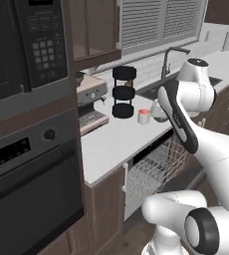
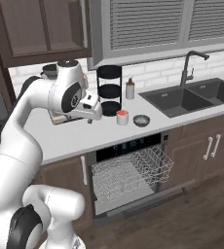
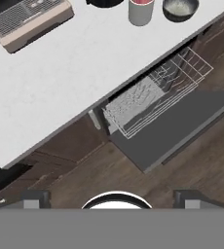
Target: Pick up the cup and bowl from the counter, place them in the dishwasher, and close the dishwasher door.
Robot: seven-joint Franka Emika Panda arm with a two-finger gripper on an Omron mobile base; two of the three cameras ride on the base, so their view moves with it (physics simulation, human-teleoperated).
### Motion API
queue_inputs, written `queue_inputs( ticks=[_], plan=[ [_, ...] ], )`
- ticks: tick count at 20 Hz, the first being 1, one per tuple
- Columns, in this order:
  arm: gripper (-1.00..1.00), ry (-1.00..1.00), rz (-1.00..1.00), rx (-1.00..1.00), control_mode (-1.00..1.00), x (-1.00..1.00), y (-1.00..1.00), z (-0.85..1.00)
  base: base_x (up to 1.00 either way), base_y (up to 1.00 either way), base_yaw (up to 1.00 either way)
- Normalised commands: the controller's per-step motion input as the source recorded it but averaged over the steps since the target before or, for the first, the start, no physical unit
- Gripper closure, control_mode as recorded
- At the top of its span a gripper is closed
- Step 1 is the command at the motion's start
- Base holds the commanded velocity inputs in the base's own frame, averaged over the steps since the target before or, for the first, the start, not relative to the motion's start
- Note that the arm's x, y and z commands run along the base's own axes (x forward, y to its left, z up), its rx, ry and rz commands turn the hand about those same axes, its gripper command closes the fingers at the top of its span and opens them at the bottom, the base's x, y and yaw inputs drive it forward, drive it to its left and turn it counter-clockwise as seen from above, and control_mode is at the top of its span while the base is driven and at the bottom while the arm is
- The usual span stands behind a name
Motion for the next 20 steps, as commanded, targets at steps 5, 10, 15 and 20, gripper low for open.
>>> queue_inputs(
  ticks=[5, 10, 15, 20],
  plan=[
    [-1.0, 0.0, 0.0, 0.0, 1.0, 0.0, 0.0, 0.0, 0.38, 0.38, -0.18],
    [-1.0, 0.0, 0.0, 0.0, 1.0, 0.0, 0.0, 0.0, -0.01, 0.05, -0.04],
    [-1.0, 0.0, 0.0, 0.0, 1.0, 0.0, 0.0, 0.0, -0.21, 0.0, -0.06],
    [-1.0, 0.0, 0.0, 0.0, 1.0, 0.0, 0.0, 0.0, -0.2, 0.0, -0.11]
  ],
)
